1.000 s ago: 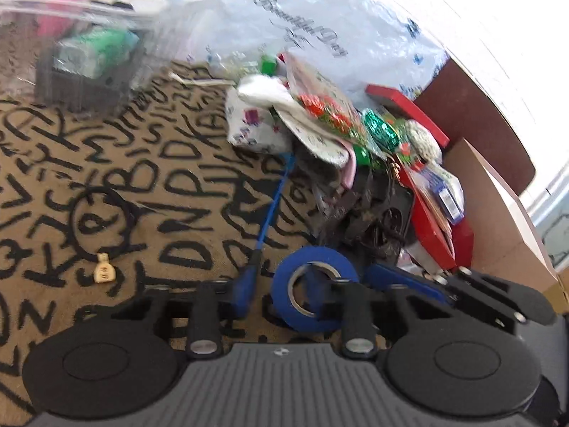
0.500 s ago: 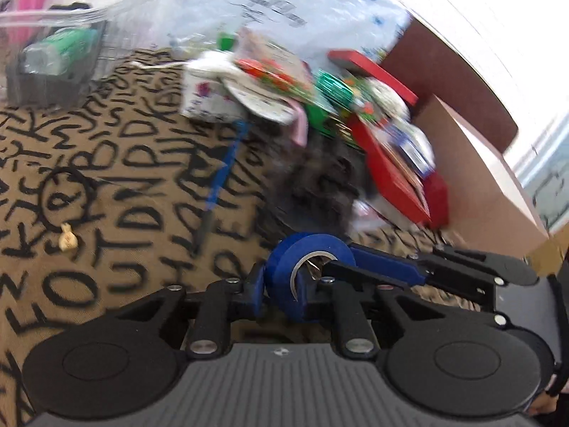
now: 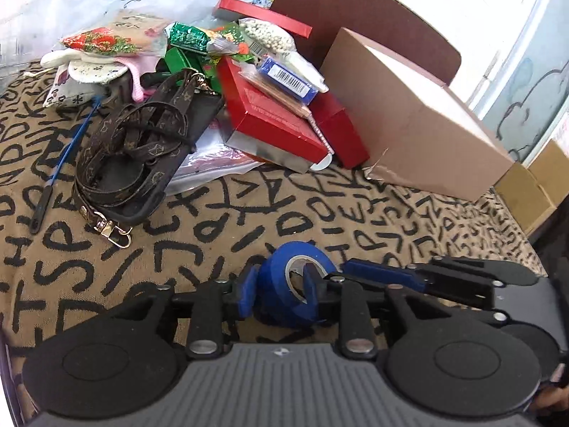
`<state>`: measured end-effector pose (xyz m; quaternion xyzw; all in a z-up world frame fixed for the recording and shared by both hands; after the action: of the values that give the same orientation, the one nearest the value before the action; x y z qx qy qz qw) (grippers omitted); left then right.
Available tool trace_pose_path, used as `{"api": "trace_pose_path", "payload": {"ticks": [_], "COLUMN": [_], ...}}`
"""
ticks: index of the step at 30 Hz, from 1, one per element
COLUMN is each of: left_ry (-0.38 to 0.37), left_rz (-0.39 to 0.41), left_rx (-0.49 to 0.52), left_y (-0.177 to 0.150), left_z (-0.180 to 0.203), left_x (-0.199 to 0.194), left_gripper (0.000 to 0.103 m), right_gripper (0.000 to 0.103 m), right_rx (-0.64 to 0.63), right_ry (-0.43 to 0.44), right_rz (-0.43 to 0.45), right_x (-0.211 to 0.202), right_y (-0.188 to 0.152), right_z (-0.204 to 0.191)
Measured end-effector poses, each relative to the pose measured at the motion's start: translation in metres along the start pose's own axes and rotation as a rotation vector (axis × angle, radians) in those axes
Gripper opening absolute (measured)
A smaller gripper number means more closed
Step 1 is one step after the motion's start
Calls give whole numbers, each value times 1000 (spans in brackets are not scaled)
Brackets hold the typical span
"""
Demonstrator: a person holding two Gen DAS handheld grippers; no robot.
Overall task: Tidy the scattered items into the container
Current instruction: 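Lift the tape roll with the left tool and carry it into the box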
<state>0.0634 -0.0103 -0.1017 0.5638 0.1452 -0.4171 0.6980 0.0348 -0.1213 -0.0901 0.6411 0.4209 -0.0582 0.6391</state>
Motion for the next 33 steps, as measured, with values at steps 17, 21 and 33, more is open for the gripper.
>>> {"api": "trace_pose_path", "payload": {"ticks": [17,21,33], "left_ry": [5,-5,-21], "left_rz": [25,64,81], "left_rx": [-164,-222,-145], "left_y": [0,-4,-3], "left_z": [-19,-20,9], "left_x": [3,1,-3], "left_gripper": [28,32,23], "right_gripper": [22,23,18], "right_rx": [109,164,127], "right_ry": [84,122,71], "right_rz": [-12,-39,-34], "right_x": [21,25,19], "right_y": [2,2,2], "right_z": [9,17,17]}}
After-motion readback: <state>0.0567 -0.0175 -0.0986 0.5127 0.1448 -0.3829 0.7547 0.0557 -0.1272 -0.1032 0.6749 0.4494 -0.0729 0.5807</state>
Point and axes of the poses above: each gripper's, at about its wrist camera, not at the fingertips, and x roughly the way its jaws point, z to its right, y to its top, the point moved 6 cm from there along x, roughly the way its jaws point, and after that the axes turned 1 degree about y, right-handed, at the moved point
